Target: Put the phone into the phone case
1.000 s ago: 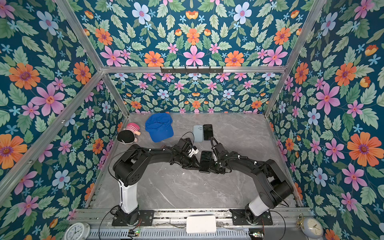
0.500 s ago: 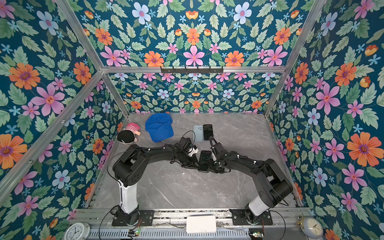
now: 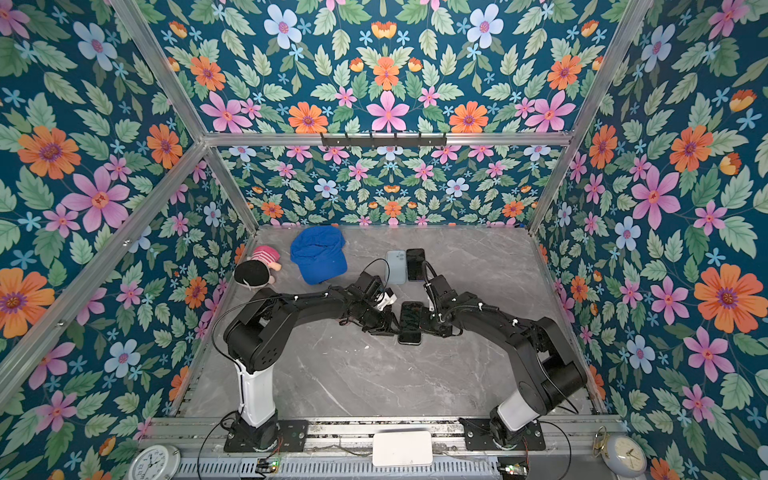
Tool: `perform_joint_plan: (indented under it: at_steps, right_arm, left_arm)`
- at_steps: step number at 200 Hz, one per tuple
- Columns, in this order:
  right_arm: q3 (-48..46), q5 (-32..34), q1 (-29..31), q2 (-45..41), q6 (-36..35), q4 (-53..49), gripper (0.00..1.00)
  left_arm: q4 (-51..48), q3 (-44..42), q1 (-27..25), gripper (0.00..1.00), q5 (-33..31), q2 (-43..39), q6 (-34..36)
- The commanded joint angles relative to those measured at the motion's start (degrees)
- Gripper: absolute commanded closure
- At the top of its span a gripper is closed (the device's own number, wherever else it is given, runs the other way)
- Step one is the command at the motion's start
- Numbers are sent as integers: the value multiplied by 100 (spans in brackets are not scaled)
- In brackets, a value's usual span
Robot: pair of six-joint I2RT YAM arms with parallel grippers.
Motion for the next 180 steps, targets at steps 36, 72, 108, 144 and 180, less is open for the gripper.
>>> perform_joint_plan:
  at_steps: [36, 72, 108, 144, 180]
  right_arm:
    - [168, -128, 7, 291, -68, 35, 82]
    - [111, -210, 7, 385, -29, 90, 86]
    - [59, -289, 5, 383, -19, 149, 89]
    - [131, -68, 5, 300, -88, -50, 89]
    - [200, 157, -25, 266, -170, -188, 89]
  left_arm:
    - [292, 4, 29, 59, 274, 124, -56]
    - [398, -58, 29, 60, 358, 151, -105]
    - [459, -89, 29, 61, 397, 168, -122]
    - [482, -132, 29, 61, 423, 155, -128]
    - [506, -140, 29, 61, 418, 160, -140]
